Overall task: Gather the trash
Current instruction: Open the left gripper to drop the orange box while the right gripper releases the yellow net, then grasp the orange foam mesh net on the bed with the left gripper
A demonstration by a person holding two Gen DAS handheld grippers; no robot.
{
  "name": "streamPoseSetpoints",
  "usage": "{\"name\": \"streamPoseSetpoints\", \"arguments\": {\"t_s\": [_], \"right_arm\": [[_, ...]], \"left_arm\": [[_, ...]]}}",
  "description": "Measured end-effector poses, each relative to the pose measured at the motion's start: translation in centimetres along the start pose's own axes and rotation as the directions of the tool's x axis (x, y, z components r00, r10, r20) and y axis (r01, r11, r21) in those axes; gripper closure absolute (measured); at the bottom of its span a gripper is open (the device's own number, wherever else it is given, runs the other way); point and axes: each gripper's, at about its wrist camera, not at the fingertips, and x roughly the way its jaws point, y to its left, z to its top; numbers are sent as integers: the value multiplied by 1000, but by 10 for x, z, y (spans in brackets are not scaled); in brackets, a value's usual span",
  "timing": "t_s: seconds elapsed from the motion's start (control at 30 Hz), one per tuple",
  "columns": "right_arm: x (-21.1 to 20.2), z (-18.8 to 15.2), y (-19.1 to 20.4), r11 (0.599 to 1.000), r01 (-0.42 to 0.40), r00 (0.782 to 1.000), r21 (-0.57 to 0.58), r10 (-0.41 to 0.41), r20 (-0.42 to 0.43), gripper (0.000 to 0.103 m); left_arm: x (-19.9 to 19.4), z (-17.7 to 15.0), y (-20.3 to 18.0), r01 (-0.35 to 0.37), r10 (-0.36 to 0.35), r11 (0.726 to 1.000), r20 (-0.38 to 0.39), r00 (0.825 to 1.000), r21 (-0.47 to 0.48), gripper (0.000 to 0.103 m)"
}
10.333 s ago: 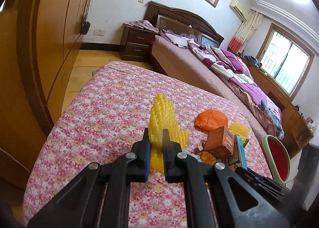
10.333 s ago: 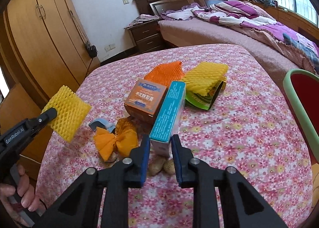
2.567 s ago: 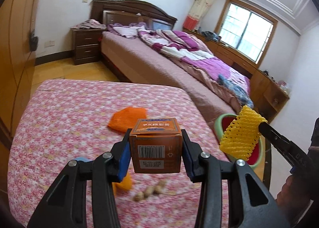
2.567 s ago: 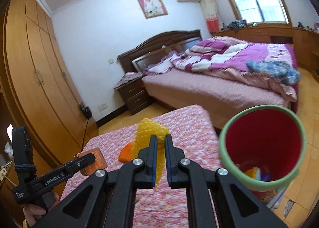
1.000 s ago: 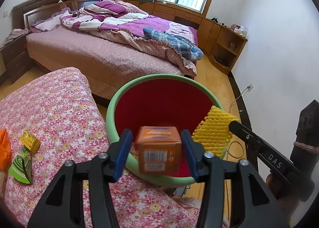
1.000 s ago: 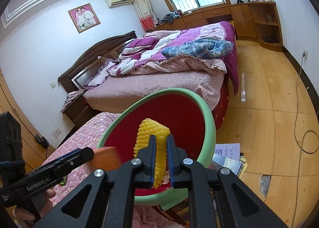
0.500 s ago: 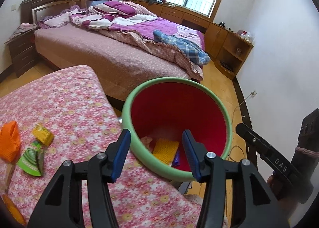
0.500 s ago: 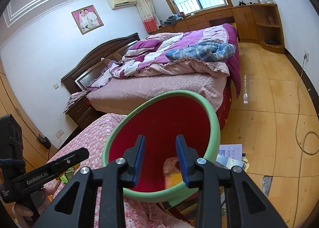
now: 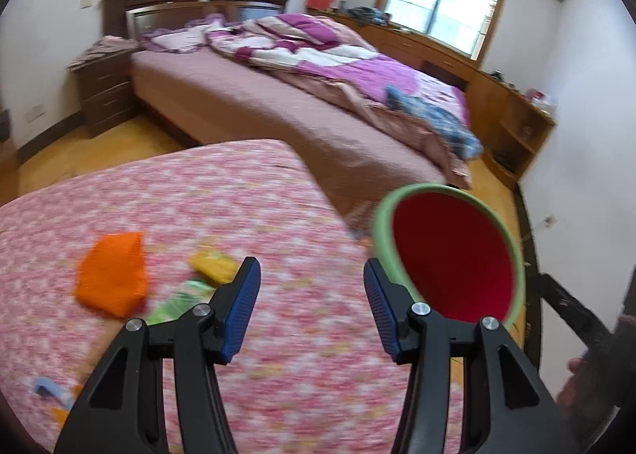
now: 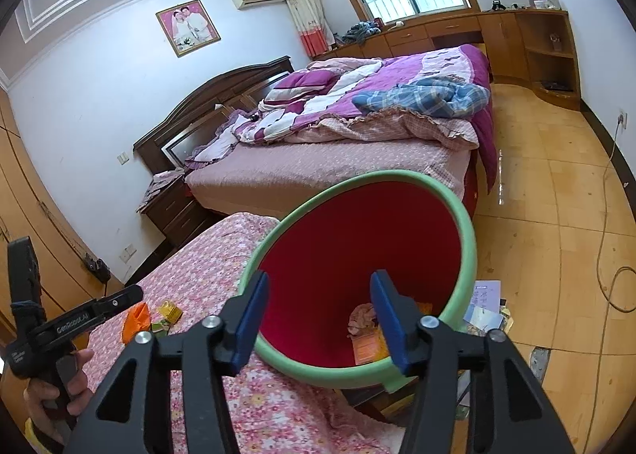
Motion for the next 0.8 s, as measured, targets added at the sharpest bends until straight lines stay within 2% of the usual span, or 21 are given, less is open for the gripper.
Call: {"name": "streamPoseSetpoints", "arguments": {"t_s": [0.17, 0.3, 0.4, 0.47, 0.6, 0.8], "right_arm": [[9, -2, 8, 1000, 6, 1000, -4, -6, -20, 41], [16, -5, 14, 1000, 10, 999, -16, -10, -39, 40], [21, -7, 18, 1000, 11, 999, -25, -12, -53, 40], [24, -8, 18, 1000, 13, 998, -25, -14, -59, 40], [30, -9, 21, 999, 18, 997, -31, -20, -72, 40], [35, -11, 25, 999, 12, 996, -37, -15, -88, 40]], "left_arm": [[3, 6, 49, -96, 96, 994, 5, 995, -54, 48], [12, 9, 87, -176, 175, 980, -16, 984, -90, 48], [22, 8, 109, -242, 237, 963, -48, 970, -120, 37], [31, 7, 124, -286, 278, 947, -72, 958, -148, 36], [49, 1, 147, -299, 278, 933, -126, 952, -200, 37], [67, -7, 159, -321, 284, 917, -176, 943, -238, 37]]}}
